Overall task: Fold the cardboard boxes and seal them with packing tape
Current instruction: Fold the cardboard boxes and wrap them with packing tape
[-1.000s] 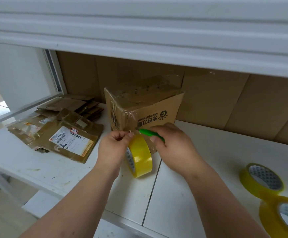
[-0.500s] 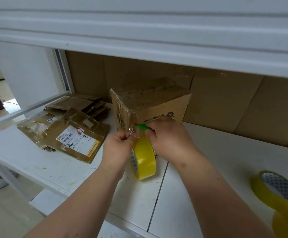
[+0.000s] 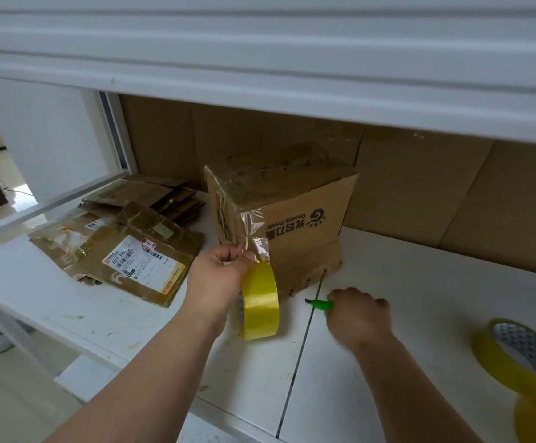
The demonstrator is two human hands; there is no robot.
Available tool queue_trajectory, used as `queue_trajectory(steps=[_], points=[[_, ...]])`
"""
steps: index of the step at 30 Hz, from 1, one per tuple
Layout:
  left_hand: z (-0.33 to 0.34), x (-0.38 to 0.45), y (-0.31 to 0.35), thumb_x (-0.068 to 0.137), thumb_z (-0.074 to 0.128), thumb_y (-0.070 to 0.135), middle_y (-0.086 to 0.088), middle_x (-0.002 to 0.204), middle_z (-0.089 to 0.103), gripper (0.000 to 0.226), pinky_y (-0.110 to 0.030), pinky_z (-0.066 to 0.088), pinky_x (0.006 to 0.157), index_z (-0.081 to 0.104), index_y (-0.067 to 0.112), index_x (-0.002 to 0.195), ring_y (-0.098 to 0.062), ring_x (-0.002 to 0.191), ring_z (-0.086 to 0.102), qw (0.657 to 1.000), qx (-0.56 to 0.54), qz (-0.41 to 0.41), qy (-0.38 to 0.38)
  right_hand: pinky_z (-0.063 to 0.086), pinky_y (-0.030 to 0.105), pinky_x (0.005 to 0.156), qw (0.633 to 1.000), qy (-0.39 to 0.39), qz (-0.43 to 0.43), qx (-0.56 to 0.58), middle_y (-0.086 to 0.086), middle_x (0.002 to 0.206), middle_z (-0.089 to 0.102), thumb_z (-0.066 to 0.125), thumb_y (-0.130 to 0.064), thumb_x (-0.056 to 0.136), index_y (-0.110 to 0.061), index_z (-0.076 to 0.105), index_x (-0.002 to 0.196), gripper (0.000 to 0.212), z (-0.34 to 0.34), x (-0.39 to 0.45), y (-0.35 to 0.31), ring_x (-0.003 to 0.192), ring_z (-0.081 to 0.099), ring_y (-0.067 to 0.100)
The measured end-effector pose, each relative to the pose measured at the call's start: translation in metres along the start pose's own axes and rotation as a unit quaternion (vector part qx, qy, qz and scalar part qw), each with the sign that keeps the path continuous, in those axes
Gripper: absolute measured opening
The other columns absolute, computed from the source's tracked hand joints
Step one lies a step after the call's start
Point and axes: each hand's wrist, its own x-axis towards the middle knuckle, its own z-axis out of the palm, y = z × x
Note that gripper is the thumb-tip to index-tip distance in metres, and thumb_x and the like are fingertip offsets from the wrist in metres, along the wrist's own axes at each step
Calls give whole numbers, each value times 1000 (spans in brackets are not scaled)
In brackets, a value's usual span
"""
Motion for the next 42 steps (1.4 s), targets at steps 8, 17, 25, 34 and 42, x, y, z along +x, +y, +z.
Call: queue_trajectory(steps=[8,17,25,34,42], points=[[-1,2,0,88,73,17,0,87,74,19,-30,48,74,76,22,69,-18,87,66,1000,-1,5,-9,53,33,82,825,75,-70,555,-24,83,67,55,-51,77,-62,62,82,14,-52,-17,-62,87,63,-3],[-15,5,4,81,78,29,17,79,72,3,-26,50,68,76,29,79,-3,79,67,992,96,83,5,54,38,79,721,13,-43,692,-4,72,73,72,-19,87,-31,71,64,26,-58,-7,-107,76,66,16],[-25,34,51,82,62,55,-1,153,34,71,-34,30,109,37,41,148,-21,141,31,904,272,329,18,52,46,84,690,9,-48,722,0,76,70,71,-16,88,-31,72,66,27,-52,-7,-111,80,62,23],[-21,69,74,86,59,62,13,152,42,57,-43,37,109,53,41,139,-23,138,38,757,539,356,-96,44,29,71,671,16,-41,740,-8,63,64,71,-14,89,-24,66,62,29,-49,-6,-104,69,57,11],[-32,93,81,80,60,71,16,151,43,70,-40,40,104,44,44,143,-18,136,44,757,548,345,-92,46,37,77,667,-26,-27,744,-2,65,64,72,-13,87,-28,67,56,35,-35,-11,-95,73,57,22]])
